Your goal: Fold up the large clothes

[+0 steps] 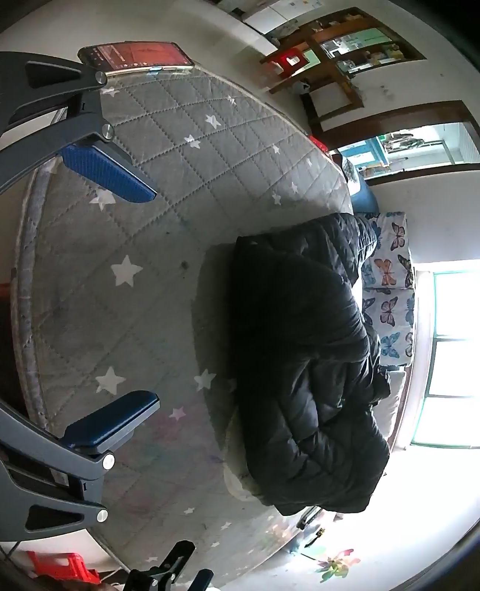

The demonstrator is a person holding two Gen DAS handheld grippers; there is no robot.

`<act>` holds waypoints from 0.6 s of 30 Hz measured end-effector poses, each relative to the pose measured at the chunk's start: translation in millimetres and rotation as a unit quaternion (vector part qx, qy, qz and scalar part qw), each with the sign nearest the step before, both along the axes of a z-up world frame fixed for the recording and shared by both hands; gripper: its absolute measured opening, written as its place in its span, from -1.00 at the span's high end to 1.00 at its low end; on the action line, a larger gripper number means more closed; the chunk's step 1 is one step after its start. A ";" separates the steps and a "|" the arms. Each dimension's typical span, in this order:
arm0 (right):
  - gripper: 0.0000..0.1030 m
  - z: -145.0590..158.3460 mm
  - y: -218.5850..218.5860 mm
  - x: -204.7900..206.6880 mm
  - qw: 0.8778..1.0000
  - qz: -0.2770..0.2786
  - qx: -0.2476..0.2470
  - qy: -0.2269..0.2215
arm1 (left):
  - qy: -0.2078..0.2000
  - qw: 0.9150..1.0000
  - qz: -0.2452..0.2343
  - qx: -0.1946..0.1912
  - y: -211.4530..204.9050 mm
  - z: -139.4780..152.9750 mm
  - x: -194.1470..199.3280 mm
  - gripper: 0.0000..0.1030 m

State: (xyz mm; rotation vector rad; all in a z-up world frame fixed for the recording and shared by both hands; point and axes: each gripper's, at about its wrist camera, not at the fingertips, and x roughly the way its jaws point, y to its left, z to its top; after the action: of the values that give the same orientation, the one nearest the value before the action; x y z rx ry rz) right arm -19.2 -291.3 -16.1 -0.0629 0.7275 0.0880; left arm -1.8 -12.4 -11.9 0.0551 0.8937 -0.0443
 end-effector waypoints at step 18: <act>-1.00 -7.4 3.6 3.9 1.000 0.003 0.003 0.007 | 0.015 1.000 -0.002 0.006 -5.0 -8.6 8.2 -1.00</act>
State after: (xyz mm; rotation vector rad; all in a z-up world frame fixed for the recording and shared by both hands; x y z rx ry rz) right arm -15.3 -287.7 -23.5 -0.0597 0.7419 0.0971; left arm 6.4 -17.4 -20.5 0.0673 0.9248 -0.0431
